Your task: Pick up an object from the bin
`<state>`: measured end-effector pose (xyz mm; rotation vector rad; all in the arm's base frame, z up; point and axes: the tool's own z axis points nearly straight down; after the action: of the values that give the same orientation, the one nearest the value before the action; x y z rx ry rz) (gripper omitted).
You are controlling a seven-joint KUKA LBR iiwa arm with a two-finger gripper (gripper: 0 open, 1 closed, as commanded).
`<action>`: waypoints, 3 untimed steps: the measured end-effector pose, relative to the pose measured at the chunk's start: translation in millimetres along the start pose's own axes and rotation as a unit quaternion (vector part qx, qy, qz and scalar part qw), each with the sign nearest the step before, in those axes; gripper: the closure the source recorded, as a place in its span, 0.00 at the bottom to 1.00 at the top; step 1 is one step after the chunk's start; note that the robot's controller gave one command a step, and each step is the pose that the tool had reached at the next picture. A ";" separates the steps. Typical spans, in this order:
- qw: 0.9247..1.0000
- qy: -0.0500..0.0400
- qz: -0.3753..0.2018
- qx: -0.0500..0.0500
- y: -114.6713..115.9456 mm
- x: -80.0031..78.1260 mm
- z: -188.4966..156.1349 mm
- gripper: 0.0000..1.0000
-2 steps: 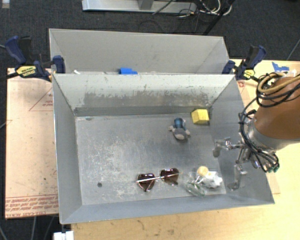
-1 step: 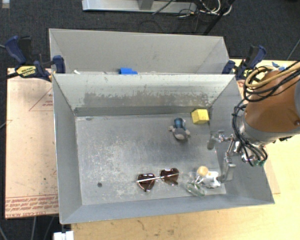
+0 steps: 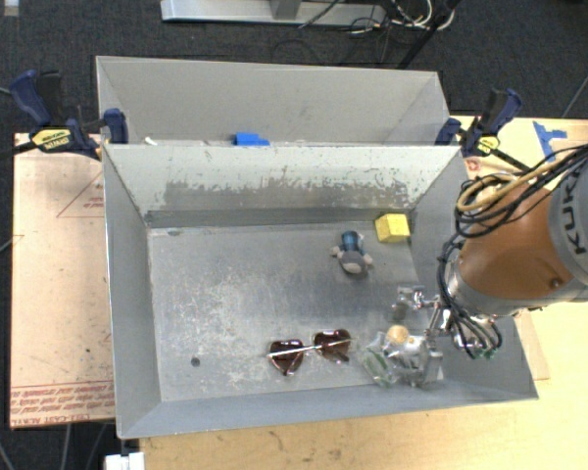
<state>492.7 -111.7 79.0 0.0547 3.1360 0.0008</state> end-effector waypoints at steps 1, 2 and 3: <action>1.000 -0.004 0.017 0.000 0.2 0.7 27.0 1.00; 1.000 -0.004 0.018 0.000 0.0 1.1 25.5 1.00; 1.000 -0.001 0.019 0.000 0.3 2.8 19.4 1.00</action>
Offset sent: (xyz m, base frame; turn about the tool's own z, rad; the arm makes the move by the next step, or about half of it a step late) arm 0.0000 0.0000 0.0000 0.0000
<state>490.0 -111.3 59.6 0.1137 3.1330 0.0025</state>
